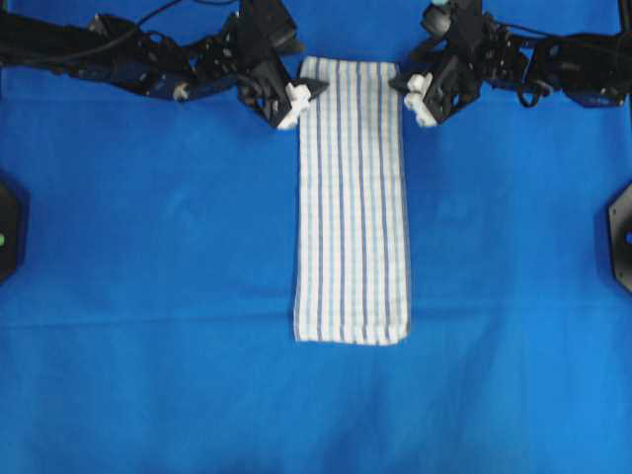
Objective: Fold the blue towel.
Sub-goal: 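Move both grippers to the strip's far end and grasp its corners, then fold the far end of the strip toward the near end with both grippers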
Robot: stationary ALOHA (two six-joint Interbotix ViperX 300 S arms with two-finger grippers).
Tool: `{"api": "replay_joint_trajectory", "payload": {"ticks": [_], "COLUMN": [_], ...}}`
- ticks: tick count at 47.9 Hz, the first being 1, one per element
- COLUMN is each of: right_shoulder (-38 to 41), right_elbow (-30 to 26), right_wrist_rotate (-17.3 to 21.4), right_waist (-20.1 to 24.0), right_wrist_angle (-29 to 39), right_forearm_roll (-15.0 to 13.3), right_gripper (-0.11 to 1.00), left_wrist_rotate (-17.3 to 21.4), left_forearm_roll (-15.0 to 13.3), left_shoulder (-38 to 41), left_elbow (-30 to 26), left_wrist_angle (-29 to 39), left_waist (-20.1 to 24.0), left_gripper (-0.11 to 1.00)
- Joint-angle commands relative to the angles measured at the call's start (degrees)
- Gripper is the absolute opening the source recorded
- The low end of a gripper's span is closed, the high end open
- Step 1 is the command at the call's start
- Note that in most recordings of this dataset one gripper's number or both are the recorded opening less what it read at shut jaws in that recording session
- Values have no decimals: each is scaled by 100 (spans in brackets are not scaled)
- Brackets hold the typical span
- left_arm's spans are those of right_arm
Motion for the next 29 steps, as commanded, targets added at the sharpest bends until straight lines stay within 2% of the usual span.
{"api": "replay_joint_trajectory", "payload": {"ticks": [1,5,9,18,23,29], "right_shoulder": [26,88,97,88,97,88], "right_elbow": [-114,-132,-114,-97,-97,-97], "right_wrist_rotate": [-9,-9,-9,-9,9,35], "right_waist": [9,18,26,105,123,123], "right_wrist_angle": [-53,-44,-53,-53,-53,-53], "right_forearm_roll": [9,9,9,-9,0,26], "right_gripper": [66,62,54,8,8,8], "left_wrist_rotate": [-18,-18,-18,9,26,62], "left_forearm_roll": [-18,-18,-9,-9,-9,-9], "left_shoulder": [-53,-35,-9,62,53,44], "left_elbow": [-114,-123,-114,-132,-149,-167], "left_wrist_angle": [-18,0,26,123,123,123], "left_waist": [26,35,35,9,9,9], "left_gripper": [86,79,63,21,4,4]}}
